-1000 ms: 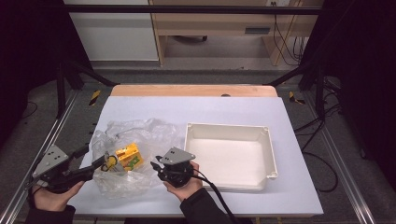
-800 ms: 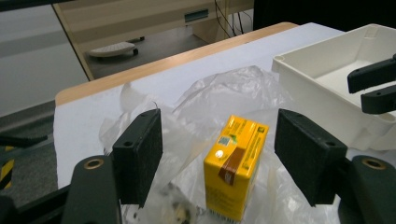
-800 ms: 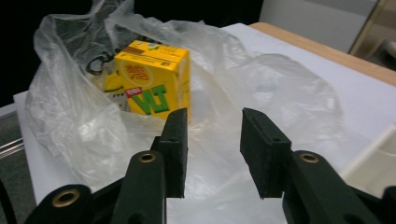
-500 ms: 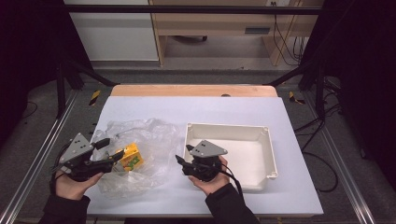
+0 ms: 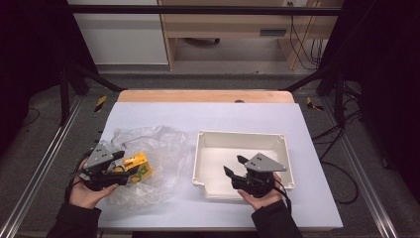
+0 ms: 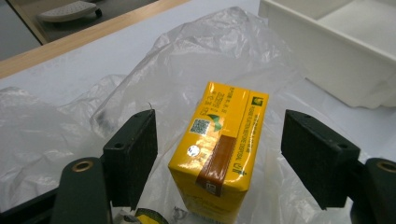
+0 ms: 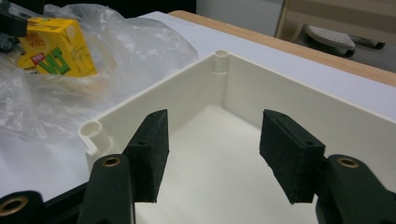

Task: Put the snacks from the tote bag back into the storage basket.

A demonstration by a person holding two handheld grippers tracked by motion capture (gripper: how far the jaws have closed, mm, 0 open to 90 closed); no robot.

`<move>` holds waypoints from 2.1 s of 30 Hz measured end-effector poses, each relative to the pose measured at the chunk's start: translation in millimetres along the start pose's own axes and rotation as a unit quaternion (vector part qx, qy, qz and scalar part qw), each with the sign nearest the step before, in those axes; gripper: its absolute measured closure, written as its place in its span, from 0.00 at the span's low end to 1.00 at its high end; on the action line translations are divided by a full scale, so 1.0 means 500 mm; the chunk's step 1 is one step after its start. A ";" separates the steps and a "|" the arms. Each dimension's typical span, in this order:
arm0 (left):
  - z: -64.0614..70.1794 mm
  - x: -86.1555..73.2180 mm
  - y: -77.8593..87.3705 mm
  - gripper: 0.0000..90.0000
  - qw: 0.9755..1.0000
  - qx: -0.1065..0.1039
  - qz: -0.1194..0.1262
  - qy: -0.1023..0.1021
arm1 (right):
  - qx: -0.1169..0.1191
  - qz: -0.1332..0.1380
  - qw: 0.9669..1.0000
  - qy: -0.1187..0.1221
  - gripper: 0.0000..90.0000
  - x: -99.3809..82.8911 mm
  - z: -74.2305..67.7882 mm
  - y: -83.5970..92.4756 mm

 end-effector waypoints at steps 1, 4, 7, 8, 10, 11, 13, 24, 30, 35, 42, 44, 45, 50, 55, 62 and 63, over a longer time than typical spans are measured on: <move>-0.001 -0.002 -0.002 0.30 1.000 0.000 -0.002 0.001 | -0.005 -0.001 1.000 0.000 0.47 -0.004 0.009 0.009; -0.005 -0.012 -0.011 0.30 1.000 0.001 -0.010 0.000 | -0.016 -0.001 1.000 -0.008 0.47 -0.017 0.036 0.033; -0.008 -0.022 -0.020 0.29 1.000 0.002 -0.019 0.000 | -0.027 0.000 1.000 -0.017 0.47 -0.028 0.058 0.050; -0.008 -0.025 -0.023 0.29 1.000 0.001 -0.022 -0.001 | -0.029 0.000 0.999 -0.020 0.47 -0.032 0.065 0.056; -0.006 -0.030 -0.028 0.29 1.000 -0.001 -0.026 -0.005 | -0.034 -0.001 0.999 -0.023 0.47 -0.039 0.075 0.063; -0.005 -0.031 -0.031 0.29 1.000 -0.001 -0.027 -0.006 | -0.037 0.000 0.999 -0.025 0.47 -0.042 0.079 0.065; -0.003 -0.033 -0.035 0.30 0.999 -0.003 -0.031 -0.008 | -0.041 -0.002 0.999 -0.025 0.46 -0.046 0.086 0.070; 0.002 -0.042 -0.042 0.46 0.999 -0.019 -0.049 0.000 | -0.051 -0.009 0.998 -0.032 0.46 -0.066 0.103 0.078; 0.006 -0.043 -0.033 0.55 0.998 -0.021 -0.057 0.009 | -0.053 -0.011 0.998 -0.030 0.46 -0.070 0.106 0.078; 0.006 -0.035 -0.039 0.49 0.999 -0.020 -0.049 0.008 | -0.055 -0.013 0.998 -0.034 0.46 -0.074 0.111 0.078; 0.011 -0.030 -0.059 0.49 0.998 -0.022 -0.061 0.007 | -0.053 -0.017 0.998 -0.033 0.46 -0.078 0.110 0.074; 0.009 -0.031 -0.060 0.53 0.998 -0.019 -0.064 0.005 | -0.053 -0.017 0.998 -0.034 0.46 -0.079 0.112 0.075; 0.008 -0.031 -0.059 0.53 0.998 -0.021 -0.064 0.009 | -0.053 -0.017 0.998 -0.035 0.46 -0.080 0.113 0.076; 0.009 -0.031 -0.058 0.55 0.997 -0.019 -0.071 0.001 | -0.055 -0.019 0.998 -0.039 0.46 -0.084 0.118 0.075; 0.009 -0.031 -0.059 0.56 0.997 -0.016 -0.069 0.000 | -0.056 -0.018 0.998 -0.038 0.46 -0.082 0.118 0.077; 0.010 -0.030 -0.057 0.56 0.998 -0.016 -0.066 0.005 | -0.060 -0.016 0.997 -0.038 0.46 -0.081 0.123 0.081; 0.011 -0.030 -0.056 0.56 0.998 -0.020 -0.065 0.011 | -0.060 -0.016 0.997 -0.039 0.46 -0.081 0.123 0.081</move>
Point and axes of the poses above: each handheld gripper's, and its own axes: y roughly backward along the jaws, x roughly out of its top, z roughly to its right, the point moved 10 cm from there along -y, roughly forward along the jaws, and after that the axes turned 3 degrees about x, right-handed, at the moved point
